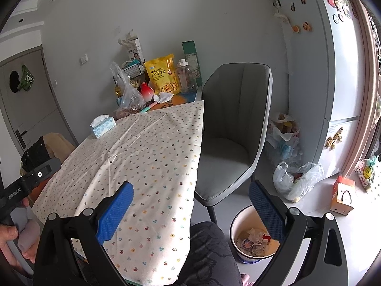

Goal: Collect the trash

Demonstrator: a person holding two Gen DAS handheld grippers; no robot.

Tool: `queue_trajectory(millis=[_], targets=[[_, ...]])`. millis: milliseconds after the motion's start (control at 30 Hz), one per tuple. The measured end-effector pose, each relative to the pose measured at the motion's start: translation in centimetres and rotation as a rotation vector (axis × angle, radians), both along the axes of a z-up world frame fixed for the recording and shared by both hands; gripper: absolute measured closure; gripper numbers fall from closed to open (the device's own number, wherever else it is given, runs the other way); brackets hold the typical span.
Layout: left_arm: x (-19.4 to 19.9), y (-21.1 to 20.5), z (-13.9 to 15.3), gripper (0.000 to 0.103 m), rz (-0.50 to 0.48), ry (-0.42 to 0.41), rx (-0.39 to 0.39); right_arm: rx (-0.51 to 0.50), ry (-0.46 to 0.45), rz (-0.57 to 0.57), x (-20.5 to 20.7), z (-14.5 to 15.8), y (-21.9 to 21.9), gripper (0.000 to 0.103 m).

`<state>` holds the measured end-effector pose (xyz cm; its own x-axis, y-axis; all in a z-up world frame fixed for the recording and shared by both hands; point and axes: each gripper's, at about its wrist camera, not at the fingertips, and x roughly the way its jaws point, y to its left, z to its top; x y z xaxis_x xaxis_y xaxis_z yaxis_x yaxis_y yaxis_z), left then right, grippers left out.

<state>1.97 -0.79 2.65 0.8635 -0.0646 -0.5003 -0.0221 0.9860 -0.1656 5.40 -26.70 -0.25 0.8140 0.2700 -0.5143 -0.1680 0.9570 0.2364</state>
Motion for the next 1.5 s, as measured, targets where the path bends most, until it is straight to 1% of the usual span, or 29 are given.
queue_trajectory(millis=[667,767,833,1500], targets=[[0.28,-0.37,-0.31,0.006,0.01,0.01,0.005,0.003,0.009,0.0,0.3,-0.52,0.12,0.008],[0.36,-0.38,-0.34,0.006,0.015,0.016,0.016,0.002,0.005,0.005,0.3,-0.57,0.15,0.008],[0.37,-0.27,-0.33,0.006,0.011,0.021,0.005,0.002,0.003,0.008,0.3,-0.58,0.21,0.008],[0.12,-0.57,-0.21,0.006,0.019,0.011,0.014,-0.003,0.001,0.015,0.22,-0.48,0.34,0.008]])
